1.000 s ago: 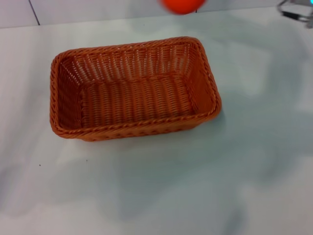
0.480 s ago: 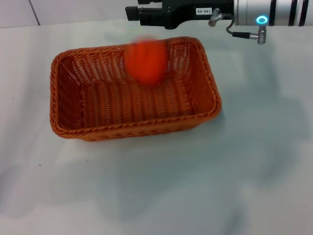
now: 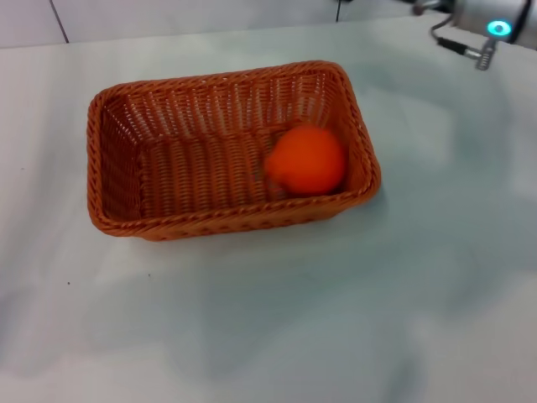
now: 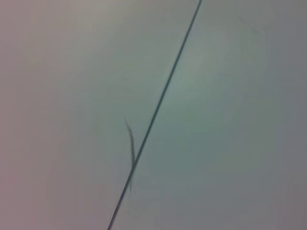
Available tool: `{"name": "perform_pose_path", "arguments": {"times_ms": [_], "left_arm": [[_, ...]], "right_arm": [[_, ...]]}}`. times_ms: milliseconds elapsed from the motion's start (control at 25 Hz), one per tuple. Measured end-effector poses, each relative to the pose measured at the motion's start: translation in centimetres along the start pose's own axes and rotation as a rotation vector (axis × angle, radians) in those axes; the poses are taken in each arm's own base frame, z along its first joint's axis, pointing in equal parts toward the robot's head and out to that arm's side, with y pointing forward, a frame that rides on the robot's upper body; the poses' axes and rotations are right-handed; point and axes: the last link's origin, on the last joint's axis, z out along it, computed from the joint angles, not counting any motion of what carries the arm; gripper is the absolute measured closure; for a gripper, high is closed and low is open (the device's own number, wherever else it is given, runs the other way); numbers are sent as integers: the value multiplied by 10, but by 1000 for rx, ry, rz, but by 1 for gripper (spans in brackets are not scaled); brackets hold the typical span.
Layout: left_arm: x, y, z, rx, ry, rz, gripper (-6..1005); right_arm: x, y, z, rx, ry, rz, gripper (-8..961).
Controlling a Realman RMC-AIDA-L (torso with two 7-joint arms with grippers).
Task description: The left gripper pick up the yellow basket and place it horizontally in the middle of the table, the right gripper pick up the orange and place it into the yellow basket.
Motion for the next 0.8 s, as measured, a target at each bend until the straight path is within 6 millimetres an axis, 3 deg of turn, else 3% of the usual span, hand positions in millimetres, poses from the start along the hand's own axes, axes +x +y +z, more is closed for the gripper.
{"name": "perform_pose_path", "arguments": {"times_ms": [40,280,400,440,800], "left_arm": [[0,0,-1,7,5,-5,373],[1,-2,-6,27,22,-5,372],[0,-1,-7,26,25,14,372],[0,-1,-7,26,25,14,372],[-9,16,-16,18,68,181,372]], "right_arm": [[-3,3,-8,-33,48,3,49],[-33,25,-64,-403,360,-81,3],[-45,27,-79,-552,420,-139,3],[-55,29,-95,-709,450,-194,3],[-67,34,-123,-856,472,-160,3]]}}
